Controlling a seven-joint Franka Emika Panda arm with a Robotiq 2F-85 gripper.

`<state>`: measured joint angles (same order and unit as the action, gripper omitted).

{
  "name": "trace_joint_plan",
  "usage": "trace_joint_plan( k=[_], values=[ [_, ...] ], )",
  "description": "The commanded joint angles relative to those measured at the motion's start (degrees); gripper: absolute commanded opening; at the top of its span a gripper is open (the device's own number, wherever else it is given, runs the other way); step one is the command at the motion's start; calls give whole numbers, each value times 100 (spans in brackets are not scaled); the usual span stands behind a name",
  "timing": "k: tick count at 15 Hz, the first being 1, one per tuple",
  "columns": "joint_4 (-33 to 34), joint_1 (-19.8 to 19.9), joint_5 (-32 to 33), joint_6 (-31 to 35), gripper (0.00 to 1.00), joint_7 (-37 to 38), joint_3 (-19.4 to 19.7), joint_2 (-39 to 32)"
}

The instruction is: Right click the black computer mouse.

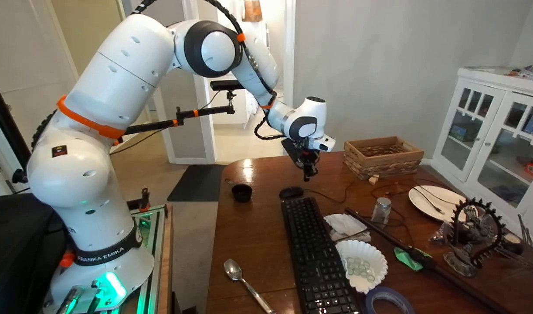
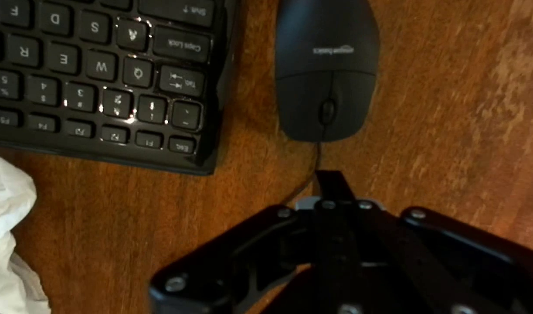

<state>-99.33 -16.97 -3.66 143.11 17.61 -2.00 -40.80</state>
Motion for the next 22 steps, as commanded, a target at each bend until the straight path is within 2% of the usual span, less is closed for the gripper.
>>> trace_joint_plan(
  k=[1,2,3,12,19,20,22],
  values=[
    [-251,-62,65,-566,26,160,-78,534],
    [-290,-51,40,-674,27,153,-126,642],
    [-381,-49,19,-836,33,171,-177,818],
    [-1686,-11,2,-1505,100,624,-425,2500],
    [-2661,184,39,-1726,100,735,-499,3723],
    [-2203,183,34,-1738,99,626,-553,3275],
    [-2419,249,28,-1738,100,623,-561,3526]
  ],
)
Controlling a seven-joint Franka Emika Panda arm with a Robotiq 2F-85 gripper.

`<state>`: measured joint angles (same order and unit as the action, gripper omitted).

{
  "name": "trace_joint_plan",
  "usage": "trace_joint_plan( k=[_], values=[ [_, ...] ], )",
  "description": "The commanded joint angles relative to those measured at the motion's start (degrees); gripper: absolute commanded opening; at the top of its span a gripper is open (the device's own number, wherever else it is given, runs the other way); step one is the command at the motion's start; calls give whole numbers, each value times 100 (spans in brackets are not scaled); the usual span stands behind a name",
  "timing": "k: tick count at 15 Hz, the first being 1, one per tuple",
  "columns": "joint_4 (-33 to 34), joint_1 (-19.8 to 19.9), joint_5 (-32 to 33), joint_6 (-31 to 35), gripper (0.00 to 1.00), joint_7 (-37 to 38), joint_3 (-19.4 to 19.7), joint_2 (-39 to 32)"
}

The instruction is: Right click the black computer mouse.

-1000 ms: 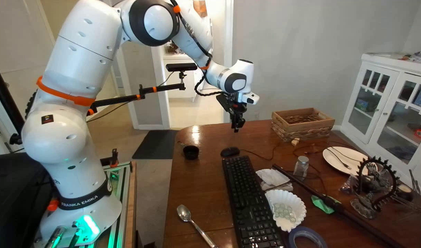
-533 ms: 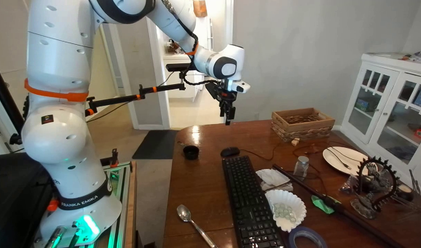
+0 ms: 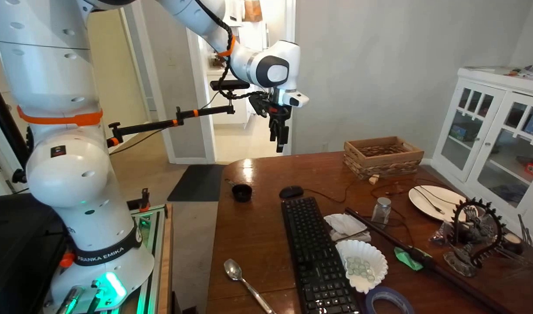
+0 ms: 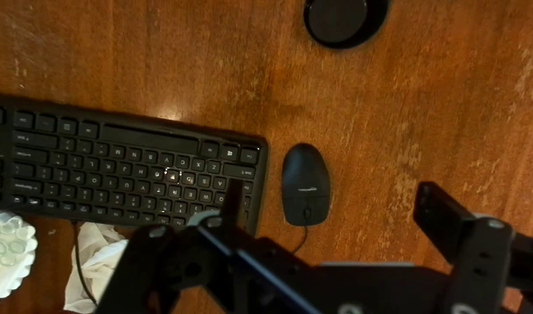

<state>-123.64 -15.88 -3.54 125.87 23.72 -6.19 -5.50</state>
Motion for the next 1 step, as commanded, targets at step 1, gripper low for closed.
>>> trace_joint_plan(
  k=[1],
  values=[
    [-46,159,15,-13,100,10,-144,58]
  ],
)
